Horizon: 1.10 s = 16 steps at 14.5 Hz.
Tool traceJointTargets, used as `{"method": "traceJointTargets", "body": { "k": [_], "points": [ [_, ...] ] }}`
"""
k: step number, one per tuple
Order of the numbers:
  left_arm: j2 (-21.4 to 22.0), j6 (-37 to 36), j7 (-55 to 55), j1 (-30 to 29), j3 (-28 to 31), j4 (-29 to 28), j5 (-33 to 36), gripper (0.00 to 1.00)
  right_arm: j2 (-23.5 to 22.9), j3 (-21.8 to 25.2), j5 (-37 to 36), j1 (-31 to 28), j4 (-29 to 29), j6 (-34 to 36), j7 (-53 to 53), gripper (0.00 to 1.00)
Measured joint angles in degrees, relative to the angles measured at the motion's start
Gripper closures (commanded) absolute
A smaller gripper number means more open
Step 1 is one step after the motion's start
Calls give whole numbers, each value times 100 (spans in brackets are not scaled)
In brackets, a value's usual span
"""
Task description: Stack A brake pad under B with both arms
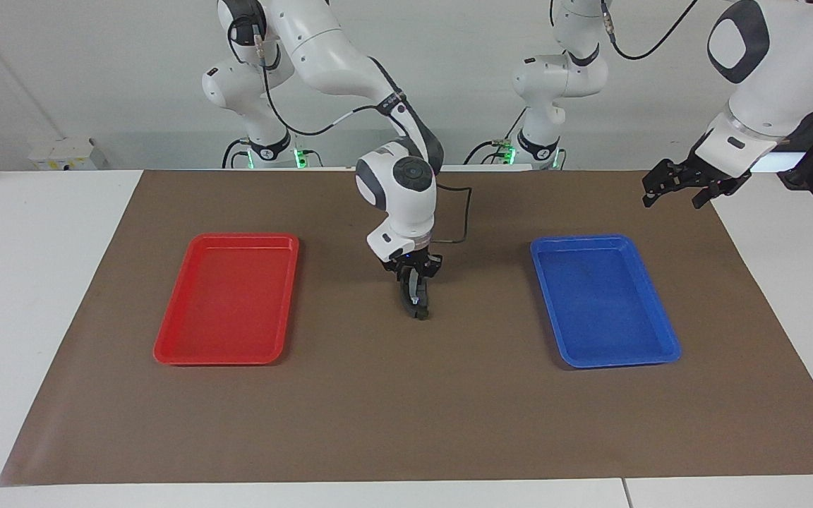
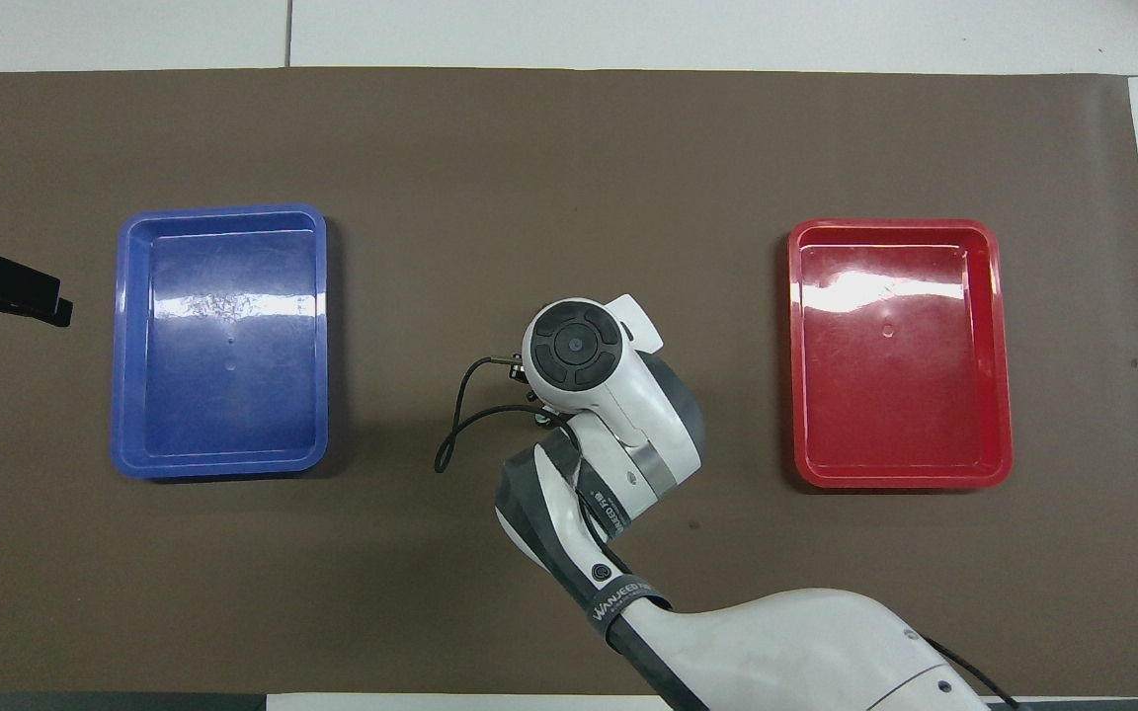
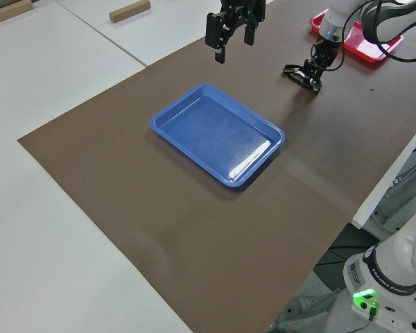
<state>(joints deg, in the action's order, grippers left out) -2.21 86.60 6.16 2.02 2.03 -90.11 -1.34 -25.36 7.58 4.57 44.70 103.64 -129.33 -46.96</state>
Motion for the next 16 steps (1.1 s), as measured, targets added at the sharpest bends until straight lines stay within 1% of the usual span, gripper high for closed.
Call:
{"method": "traceJointTargets", "body": {
  "k": [3,4,6,8,11,13,16],
  "points": [
    [0,0,0,0,0,0,0,0,56,6,-2,52,-5,0,0,0],
    [0,0,0,0,0,0,0,0,125,39,-7,45,-12,0,0,0],
    [0,0,0,0,0,0,0,0,415,137,-107,-112,-27,38,3,0],
    [0,0,1,0,0,0,0,0,881,167,-391,-609,-40,279,303,0],
    [0,0,1,0,0,0,0,0,1489,189,-459,-1460,-81,913,1300,0],
    [0,0,1,0,0,0,0,0,1702,195,-463,-1935,-169,1315,1935,0],
    [0,0,1,0,0,0,0,0,1980,196,-466,-2462,-232,1962,2709,0]
  ]
}}
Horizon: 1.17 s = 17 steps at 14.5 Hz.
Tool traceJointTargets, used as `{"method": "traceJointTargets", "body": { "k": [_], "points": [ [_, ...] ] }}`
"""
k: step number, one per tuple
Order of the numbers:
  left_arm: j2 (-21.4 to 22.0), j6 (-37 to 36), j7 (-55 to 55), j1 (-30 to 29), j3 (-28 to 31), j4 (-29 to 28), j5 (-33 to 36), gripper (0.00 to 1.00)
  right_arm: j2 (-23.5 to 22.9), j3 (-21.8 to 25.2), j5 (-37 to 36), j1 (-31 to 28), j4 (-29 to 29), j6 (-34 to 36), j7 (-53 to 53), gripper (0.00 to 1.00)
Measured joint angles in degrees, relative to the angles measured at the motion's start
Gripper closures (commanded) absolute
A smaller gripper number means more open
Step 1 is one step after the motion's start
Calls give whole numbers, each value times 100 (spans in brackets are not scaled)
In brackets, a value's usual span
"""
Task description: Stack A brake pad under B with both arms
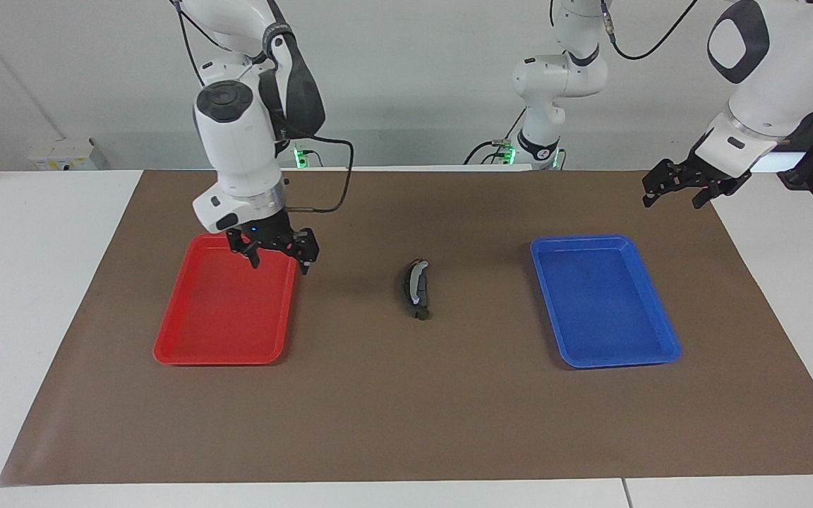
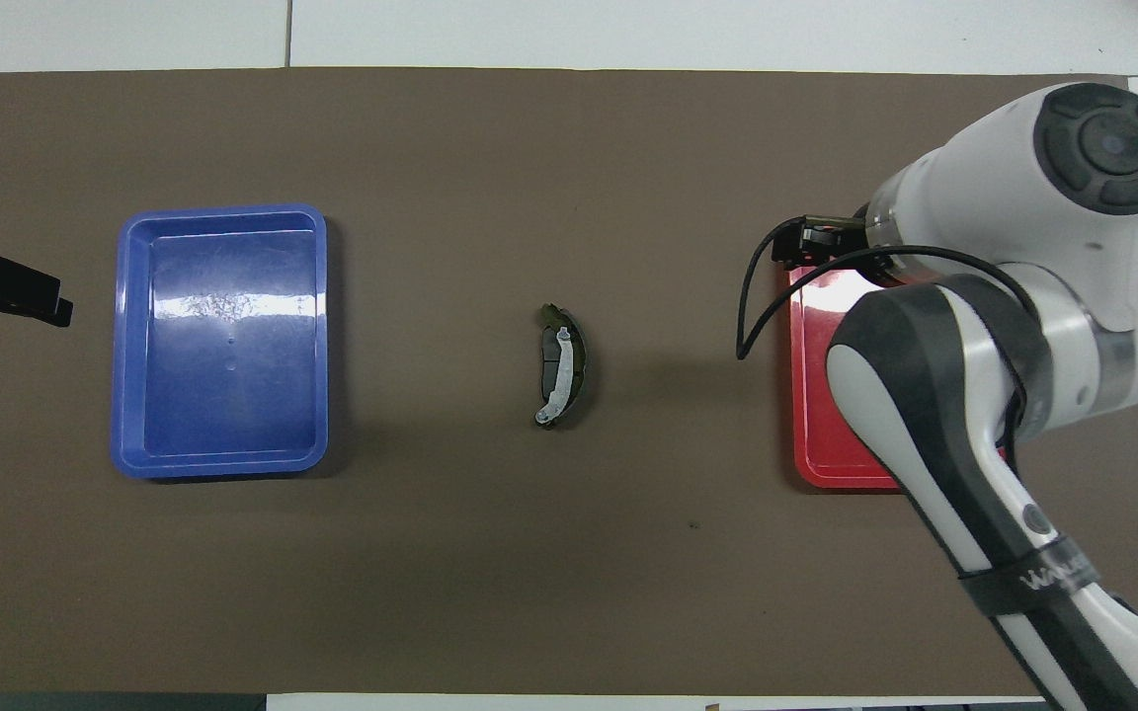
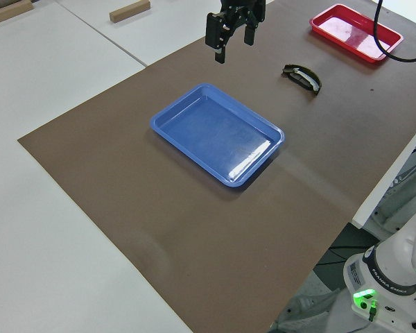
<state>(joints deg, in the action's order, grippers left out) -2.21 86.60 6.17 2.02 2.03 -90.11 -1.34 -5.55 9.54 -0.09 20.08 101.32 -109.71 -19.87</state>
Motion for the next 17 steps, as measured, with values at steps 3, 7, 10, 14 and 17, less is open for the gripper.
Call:
{"method": "traceJointTargets", "body": {
  "k": [3,7,10,14,17],
  "points": [
    [0,0,0,0,0,0,0,0,334,-1,-2,-457,28,742,523,0],
    [0,0,0,0,0,0,0,0,893,-1,-4,-946,454,1249,1025,0],
    [0,0,0,0,0,0,0,0,1172,-2,-5,-1396,701,1429,1441,0],
    [0,0,0,0,0,0,0,0,1192,-1,167,-1724,310,1889,1559,0],
    [0,0,1,0,0,0,0,0,931,-57,112,-1681,-537,2373,1561,0]
  ]
}}
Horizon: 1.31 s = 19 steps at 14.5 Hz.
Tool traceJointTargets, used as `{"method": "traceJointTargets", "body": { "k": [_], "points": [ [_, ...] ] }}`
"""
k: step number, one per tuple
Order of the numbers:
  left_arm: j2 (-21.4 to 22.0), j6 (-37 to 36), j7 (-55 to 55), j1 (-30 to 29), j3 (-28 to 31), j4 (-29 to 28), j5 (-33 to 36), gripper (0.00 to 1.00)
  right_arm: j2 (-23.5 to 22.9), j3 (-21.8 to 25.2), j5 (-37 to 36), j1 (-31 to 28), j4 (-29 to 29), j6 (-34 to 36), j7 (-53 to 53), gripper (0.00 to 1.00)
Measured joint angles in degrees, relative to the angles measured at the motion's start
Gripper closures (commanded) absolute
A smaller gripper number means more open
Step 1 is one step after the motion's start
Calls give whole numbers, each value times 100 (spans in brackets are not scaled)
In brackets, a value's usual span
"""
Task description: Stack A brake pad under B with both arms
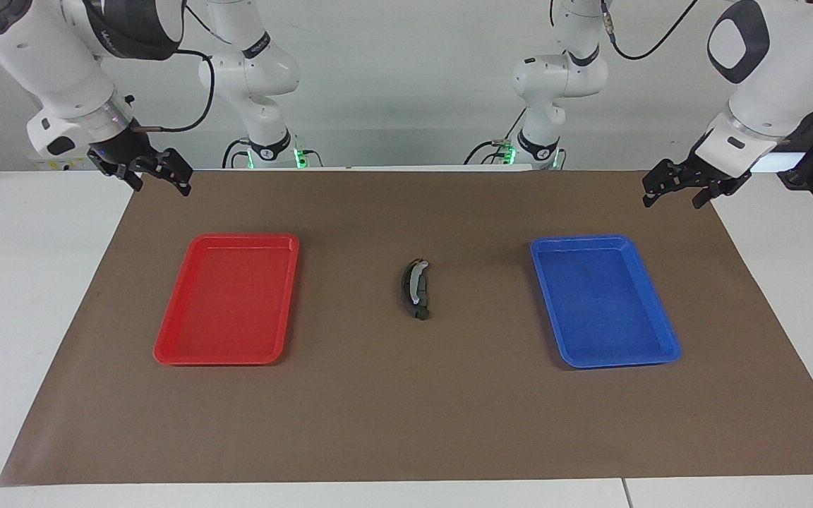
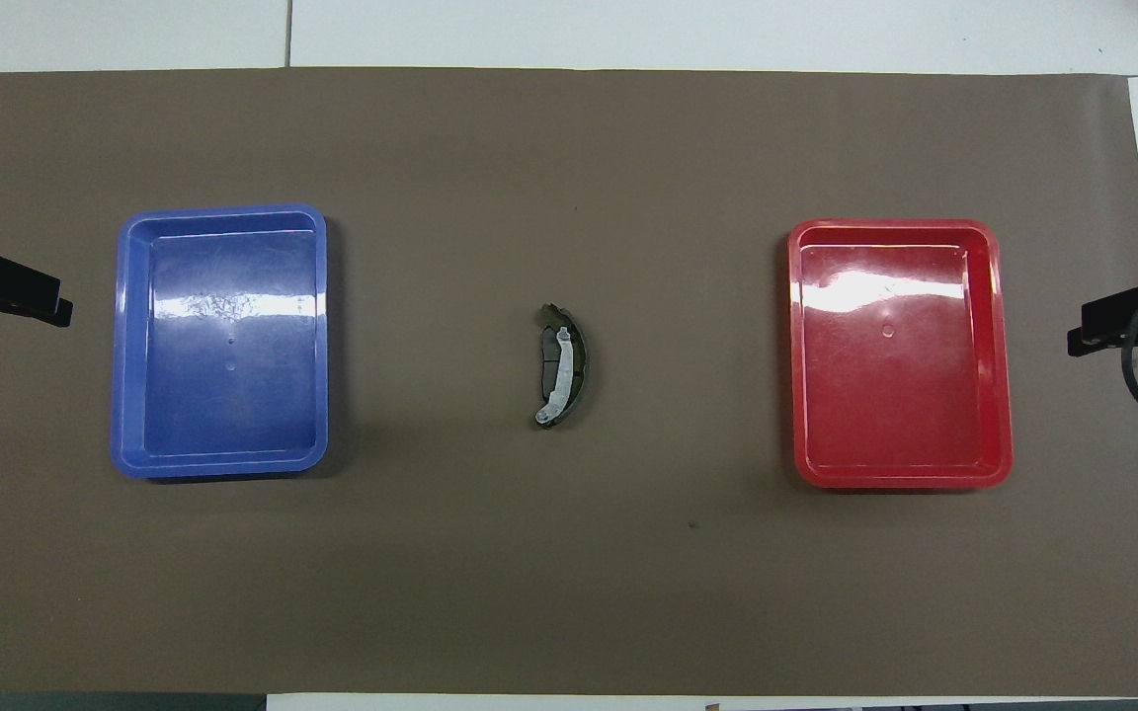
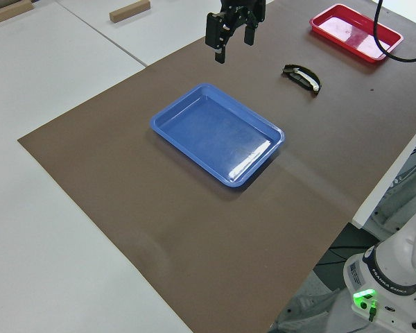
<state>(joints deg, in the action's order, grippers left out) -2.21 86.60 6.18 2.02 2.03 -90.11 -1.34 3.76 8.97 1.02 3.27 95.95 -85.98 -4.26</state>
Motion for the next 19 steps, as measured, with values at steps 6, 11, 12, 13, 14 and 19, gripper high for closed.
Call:
{"method": "traceJointTargets", "body": {
  "k": [6,11,12,13,14,19],
  "points": [
    [0,0,0,0,0,0,0,0,-343,-87,-351,357,-698,-14,268,0],
    [0,0,0,0,0,0,0,0,-354,-87,-192,384,-843,165,256,0],
    [0,0,0,0,0,0,0,0,-359,-89,-165,399,-839,175,228,0],
    [0,0,0,0,0,0,0,0,-364,-91,-137,409,-839,181,191,0],
    [0,0,0,0,0,0,0,0,-367,-93,-129,417,-838,184,162,0],
    [0,0,0,0,0,0,0,0,-242,-96,-123,478,-686,291,132,0]
  ]
}}
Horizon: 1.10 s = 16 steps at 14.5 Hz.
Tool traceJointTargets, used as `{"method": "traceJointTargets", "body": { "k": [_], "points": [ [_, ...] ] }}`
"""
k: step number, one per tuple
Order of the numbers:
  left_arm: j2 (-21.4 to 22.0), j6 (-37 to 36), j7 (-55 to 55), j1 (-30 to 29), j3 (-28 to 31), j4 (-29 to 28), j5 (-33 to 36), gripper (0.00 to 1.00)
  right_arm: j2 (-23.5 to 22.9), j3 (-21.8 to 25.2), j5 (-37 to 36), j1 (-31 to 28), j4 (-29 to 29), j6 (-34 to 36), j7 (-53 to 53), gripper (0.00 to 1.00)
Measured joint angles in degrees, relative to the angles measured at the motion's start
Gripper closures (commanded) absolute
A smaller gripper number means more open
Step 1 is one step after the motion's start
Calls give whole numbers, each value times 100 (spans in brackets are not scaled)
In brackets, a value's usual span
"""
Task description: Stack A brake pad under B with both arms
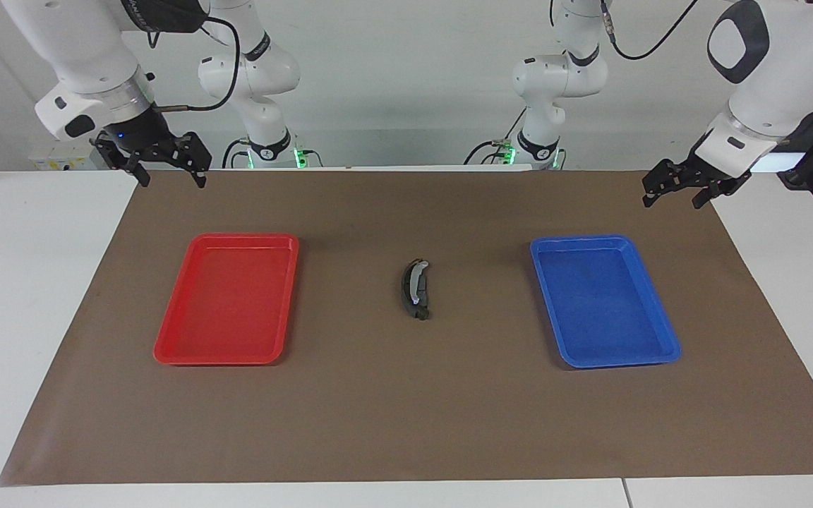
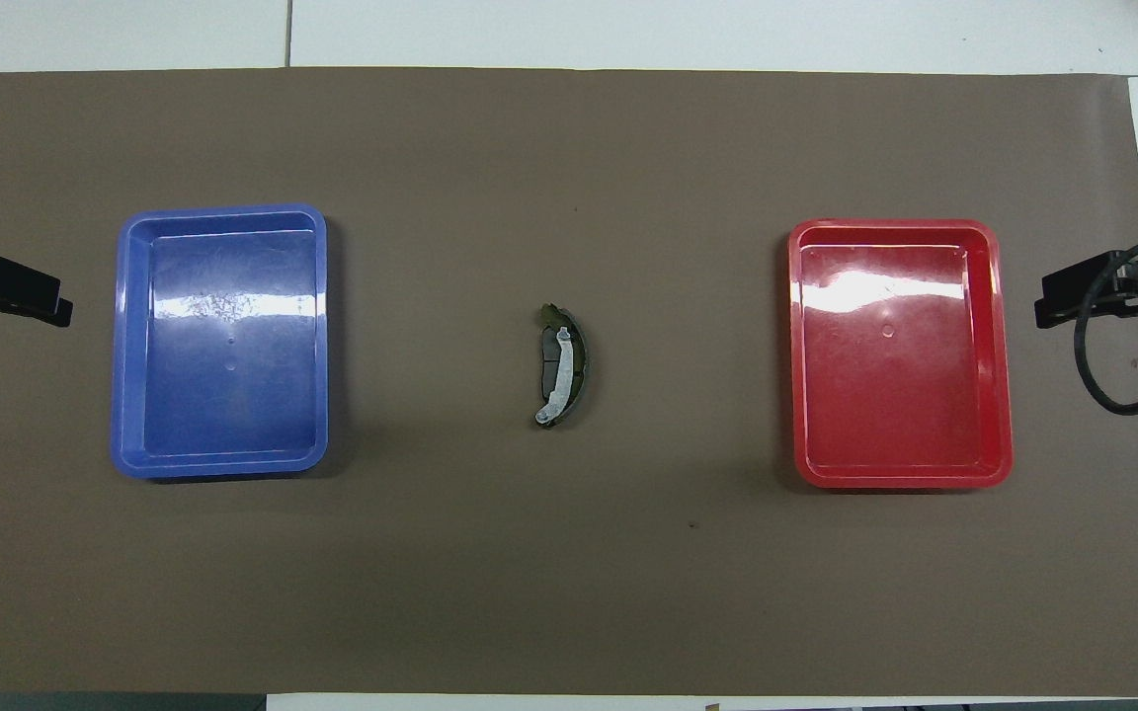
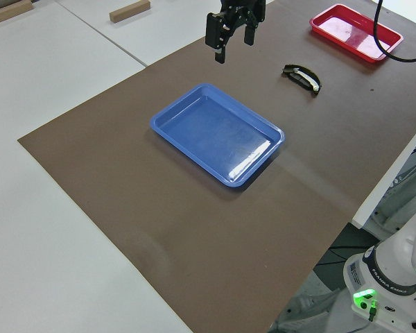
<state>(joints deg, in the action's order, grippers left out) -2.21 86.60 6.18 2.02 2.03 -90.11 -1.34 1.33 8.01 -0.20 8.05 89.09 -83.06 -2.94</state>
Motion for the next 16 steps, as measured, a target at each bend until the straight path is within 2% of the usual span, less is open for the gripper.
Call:
{"method": "traceJointTargets", "body": {
  "k": [5,16],
  "points": [
    [0,0,0,0,0,0,0,0,183,-6,0,16,287,-194,0,0],
    [0,0,0,0,0,0,0,0,192,-5,-130,84,300,-199,0,0]
  ]
}}
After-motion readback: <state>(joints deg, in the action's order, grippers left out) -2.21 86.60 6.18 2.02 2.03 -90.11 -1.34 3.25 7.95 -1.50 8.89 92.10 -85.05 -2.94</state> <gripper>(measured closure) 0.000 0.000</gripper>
